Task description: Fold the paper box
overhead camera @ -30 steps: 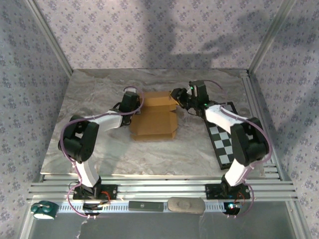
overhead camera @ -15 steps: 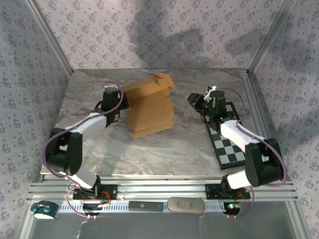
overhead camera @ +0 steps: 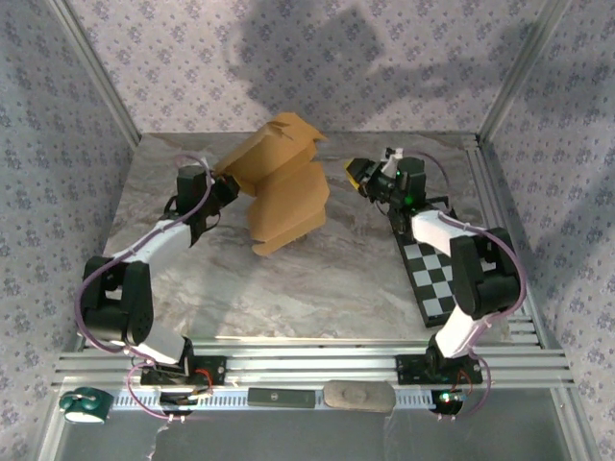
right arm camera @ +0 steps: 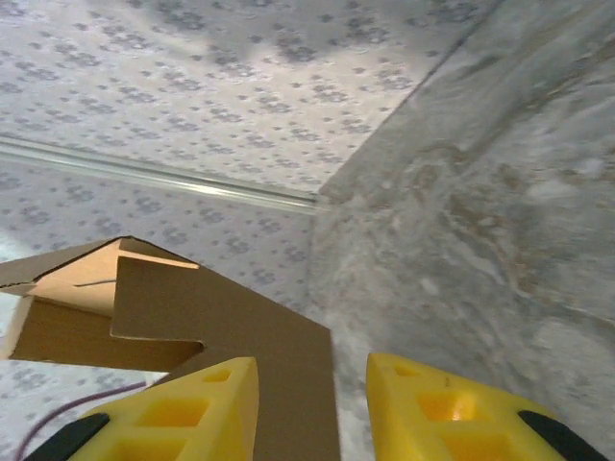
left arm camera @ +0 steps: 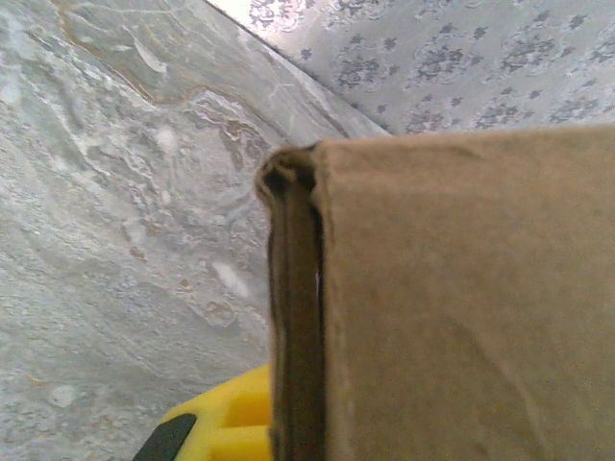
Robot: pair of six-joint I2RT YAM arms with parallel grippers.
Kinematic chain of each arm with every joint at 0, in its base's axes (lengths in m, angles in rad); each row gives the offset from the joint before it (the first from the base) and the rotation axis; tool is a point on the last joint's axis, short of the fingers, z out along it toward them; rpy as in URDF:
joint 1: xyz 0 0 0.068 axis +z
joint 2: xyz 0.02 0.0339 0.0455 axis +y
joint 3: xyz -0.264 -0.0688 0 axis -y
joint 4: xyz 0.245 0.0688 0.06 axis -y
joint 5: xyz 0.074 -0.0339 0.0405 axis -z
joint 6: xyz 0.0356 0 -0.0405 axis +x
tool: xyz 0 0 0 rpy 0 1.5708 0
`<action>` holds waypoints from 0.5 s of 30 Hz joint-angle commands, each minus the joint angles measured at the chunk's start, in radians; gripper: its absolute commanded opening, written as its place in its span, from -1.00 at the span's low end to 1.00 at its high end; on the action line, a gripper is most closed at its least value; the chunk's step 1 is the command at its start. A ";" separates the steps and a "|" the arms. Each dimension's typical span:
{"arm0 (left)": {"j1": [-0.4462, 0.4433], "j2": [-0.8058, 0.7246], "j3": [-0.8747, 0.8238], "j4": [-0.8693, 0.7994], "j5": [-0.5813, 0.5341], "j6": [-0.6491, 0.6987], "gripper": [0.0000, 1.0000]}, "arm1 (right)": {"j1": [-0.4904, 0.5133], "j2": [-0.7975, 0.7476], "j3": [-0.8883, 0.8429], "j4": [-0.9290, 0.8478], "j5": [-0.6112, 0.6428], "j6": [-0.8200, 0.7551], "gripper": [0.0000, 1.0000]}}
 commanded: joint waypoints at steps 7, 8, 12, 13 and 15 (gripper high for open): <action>0.035 0.050 -0.013 0.145 0.182 -0.109 -1.00 | 0.083 0.031 0.174 -0.007 -0.104 0.067 -0.22; 0.040 0.059 -0.015 0.156 0.198 -0.114 -1.00 | 0.085 0.028 0.184 -0.023 -0.109 0.067 -0.22; 0.042 0.078 -0.017 0.175 0.234 -0.118 -1.00 | 0.095 0.024 0.249 -0.114 -0.134 0.036 -0.21; 0.042 0.082 -0.017 0.185 0.243 -0.123 -1.00 | 0.096 0.026 0.264 -0.151 -0.139 0.024 -0.21; 0.043 0.084 -0.021 0.203 0.248 -0.132 -1.00 | 0.096 0.029 0.273 -0.183 -0.141 0.012 -0.21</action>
